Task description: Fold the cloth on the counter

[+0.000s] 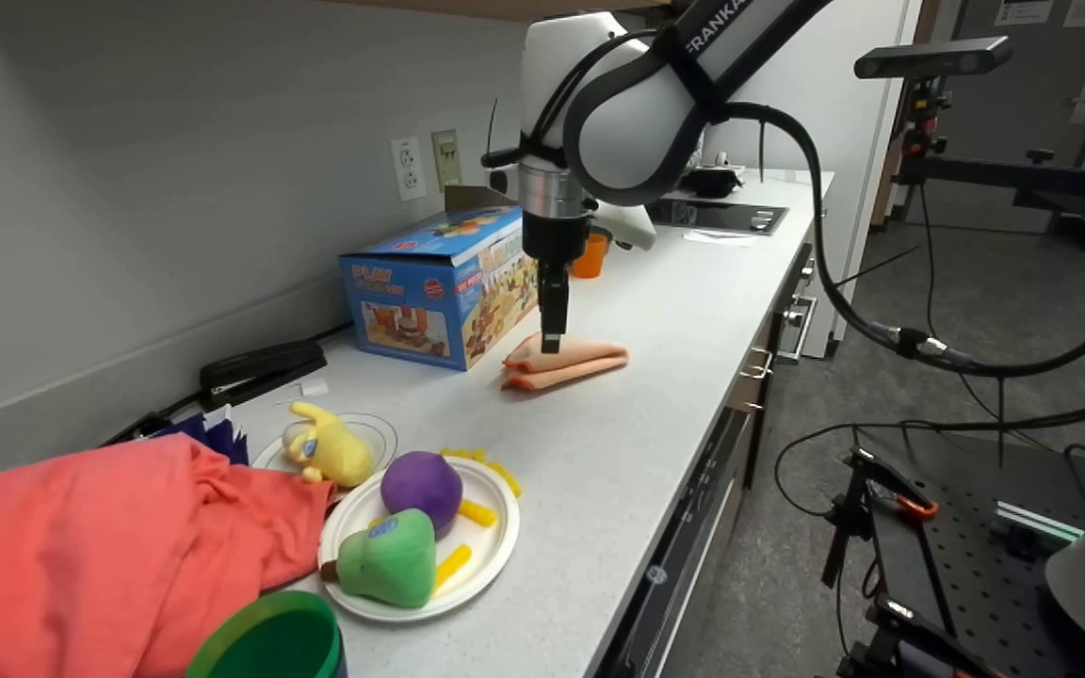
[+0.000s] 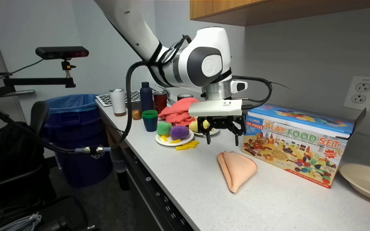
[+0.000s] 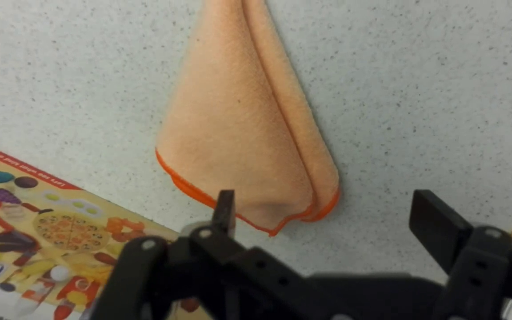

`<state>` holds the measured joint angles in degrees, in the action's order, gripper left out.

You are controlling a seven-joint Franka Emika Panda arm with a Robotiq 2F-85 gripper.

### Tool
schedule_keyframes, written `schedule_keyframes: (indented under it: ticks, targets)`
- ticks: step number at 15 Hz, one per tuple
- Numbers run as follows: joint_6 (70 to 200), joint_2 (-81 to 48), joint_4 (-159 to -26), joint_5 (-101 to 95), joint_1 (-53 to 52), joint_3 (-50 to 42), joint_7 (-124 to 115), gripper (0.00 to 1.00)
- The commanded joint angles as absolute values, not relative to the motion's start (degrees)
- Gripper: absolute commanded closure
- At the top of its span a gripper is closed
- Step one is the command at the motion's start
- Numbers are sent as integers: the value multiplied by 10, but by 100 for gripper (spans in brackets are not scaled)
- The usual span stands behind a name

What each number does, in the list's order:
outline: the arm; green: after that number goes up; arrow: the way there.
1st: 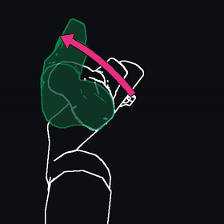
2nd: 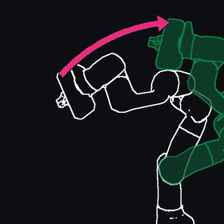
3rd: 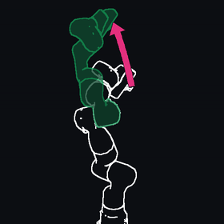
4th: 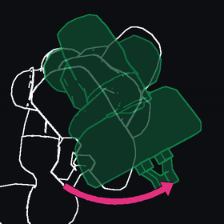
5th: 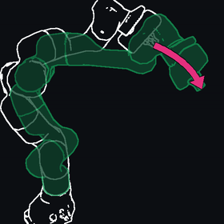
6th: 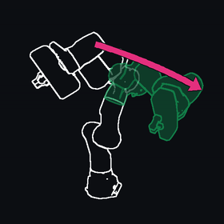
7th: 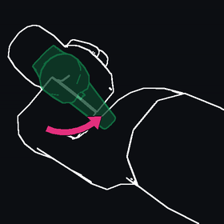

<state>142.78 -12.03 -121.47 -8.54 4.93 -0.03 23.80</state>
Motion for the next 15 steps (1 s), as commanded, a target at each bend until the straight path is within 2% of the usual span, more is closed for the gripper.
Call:
schedule_keyframes:
  ticks: [1, 12, 15]
  targets:
    - [1419, -80, -1233, -108, 49, -17, 221, 0]
    - [1440, 21, -1312, -103, 48, -35, 184, 0]
    - [1428, -9, -1284, -97, 47, -35, 198, 0]
